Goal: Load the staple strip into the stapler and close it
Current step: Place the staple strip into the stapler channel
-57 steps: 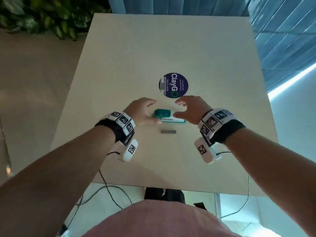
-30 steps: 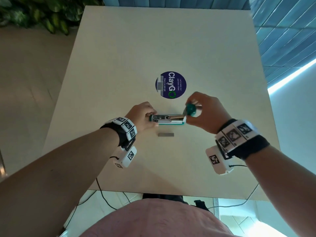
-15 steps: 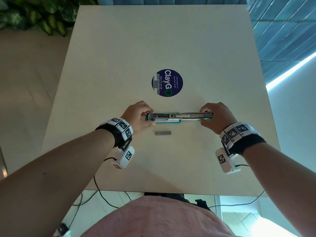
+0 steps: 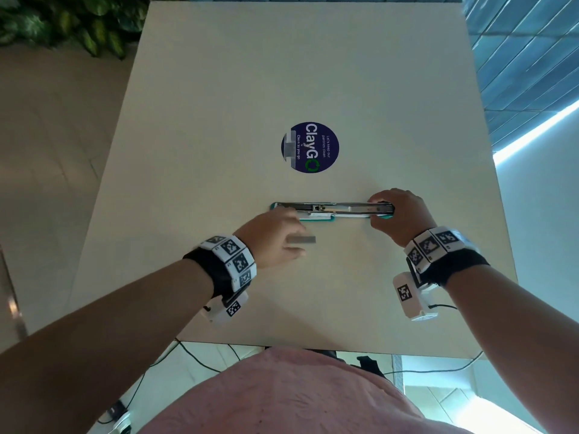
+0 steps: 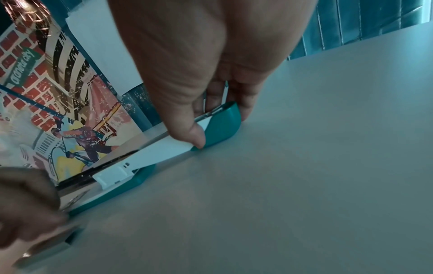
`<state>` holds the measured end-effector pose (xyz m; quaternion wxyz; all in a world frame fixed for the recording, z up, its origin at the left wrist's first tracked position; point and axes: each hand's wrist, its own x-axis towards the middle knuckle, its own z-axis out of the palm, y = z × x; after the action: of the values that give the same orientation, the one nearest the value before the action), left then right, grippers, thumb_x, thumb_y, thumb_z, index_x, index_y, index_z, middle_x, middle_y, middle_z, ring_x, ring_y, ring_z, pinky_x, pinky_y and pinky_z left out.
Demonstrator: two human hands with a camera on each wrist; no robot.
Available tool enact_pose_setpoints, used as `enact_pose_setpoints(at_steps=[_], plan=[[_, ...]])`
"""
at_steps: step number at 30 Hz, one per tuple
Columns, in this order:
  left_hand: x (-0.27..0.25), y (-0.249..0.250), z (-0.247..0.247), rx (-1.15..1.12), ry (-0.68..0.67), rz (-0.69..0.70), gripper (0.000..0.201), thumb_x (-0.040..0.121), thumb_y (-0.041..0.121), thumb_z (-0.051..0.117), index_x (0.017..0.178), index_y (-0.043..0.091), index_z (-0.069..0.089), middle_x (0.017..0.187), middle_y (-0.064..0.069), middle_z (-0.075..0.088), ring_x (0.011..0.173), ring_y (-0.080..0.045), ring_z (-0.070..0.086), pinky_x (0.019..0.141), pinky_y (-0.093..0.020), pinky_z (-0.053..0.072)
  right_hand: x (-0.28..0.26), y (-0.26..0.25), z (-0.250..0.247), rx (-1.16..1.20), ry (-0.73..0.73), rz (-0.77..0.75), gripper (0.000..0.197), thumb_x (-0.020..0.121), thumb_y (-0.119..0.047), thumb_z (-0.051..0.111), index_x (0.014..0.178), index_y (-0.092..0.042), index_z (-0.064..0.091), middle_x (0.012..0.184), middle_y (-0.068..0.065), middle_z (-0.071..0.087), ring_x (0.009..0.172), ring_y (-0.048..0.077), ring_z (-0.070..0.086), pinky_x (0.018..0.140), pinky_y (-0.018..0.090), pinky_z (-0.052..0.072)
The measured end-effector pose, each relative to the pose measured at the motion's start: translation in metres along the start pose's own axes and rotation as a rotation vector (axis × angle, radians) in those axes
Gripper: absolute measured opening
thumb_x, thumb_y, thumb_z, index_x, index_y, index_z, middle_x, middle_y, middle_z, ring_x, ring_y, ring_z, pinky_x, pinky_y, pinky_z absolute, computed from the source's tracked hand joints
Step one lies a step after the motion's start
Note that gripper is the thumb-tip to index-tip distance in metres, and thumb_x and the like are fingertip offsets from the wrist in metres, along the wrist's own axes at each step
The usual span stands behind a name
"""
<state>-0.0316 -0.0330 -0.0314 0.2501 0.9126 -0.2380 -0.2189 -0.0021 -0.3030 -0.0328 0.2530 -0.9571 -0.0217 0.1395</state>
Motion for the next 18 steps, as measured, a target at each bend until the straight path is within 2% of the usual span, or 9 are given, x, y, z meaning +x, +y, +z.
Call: enact_pose_setpoints(at_steps=[2, 5, 8, 14, 18], plan=[[-0.001, -0.001, 0.009, 0.006, -0.020, -0.026, 0.035, 0.078, 0.030, 0.068, 0.109, 0.014, 0.063, 0.105, -0.003, 0.059, 0.098, -0.017, 0.054, 0.086, -0.034, 0.048, 0.000, 0.000, -0.001, 0.001, -0.009, -0.004, 0.028, 0.073, -0.010, 0.068, 0.101, -0.017, 0.068, 0.093, 0.008, 0.068, 0.087, 0.025, 0.056, 0.077, 0.025, 0.036], [-0.001, -0.002, 0.015, -0.044, 0.072, -0.019, 0.020, 0.082, 0.018, 0.063, 0.099, 0.011, 0.067, 0.097, -0.007, 0.063, 0.091, -0.021, 0.057, 0.080, -0.039, 0.051, 0.000, 0.003, -0.001, 0.014, -0.011, -0.016, 0.028, 0.074, -0.011, 0.068, 0.101, -0.018, 0.068, 0.094, 0.007, 0.069, 0.085, 0.022, 0.055, 0.078, 0.025, 0.037], [-0.001, -0.001, 0.016, -0.065, 0.113, -0.001, 0.012, 0.079, 0.015, 0.063, 0.090, 0.011, 0.067, 0.091, -0.006, 0.063, 0.089, -0.021, 0.056, 0.077, -0.041, 0.051, 0.000, 0.005, -0.001, 0.024, -0.010, -0.014, 0.028, 0.074, -0.012, 0.067, 0.101, -0.019, 0.068, 0.094, 0.006, 0.069, 0.084, 0.020, 0.054, 0.078, 0.025, 0.037], [0.013, 0.000, -0.015, -0.052, 0.376, 0.018, 0.009, 0.076, 0.016, 0.064, 0.085, 0.017, 0.066, 0.083, -0.003, 0.064, 0.079, -0.018, 0.053, 0.070, -0.029, 0.045, 0.001, 0.007, 0.001, 0.041, -0.005, -0.021, 0.028, 0.073, -0.010, 0.068, 0.100, -0.019, 0.069, 0.093, 0.007, 0.070, 0.089, 0.027, 0.058, 0.078, 0.026, 0.039], [0.026, -0.006, -0.029, -0.016, 0.269, -0.032, 0.006, 0.075, 0.014, 0.061, 0.078, 0.018, 0.065, 0.082, -0.005, 0.064, 0.079, -0.022, 0.054, 0.071, -0.038, 0.049, 0.001, 0.008, 0.003, 0.049, 0.007, -0.025, 0.027, 0.074, -0.011, 0.067, 0.100, -0.020, 0.069, 0.092, 0.005, 0.069, 0.082, 0.019, 0.052, 0.077, 0.025, 0.036]])
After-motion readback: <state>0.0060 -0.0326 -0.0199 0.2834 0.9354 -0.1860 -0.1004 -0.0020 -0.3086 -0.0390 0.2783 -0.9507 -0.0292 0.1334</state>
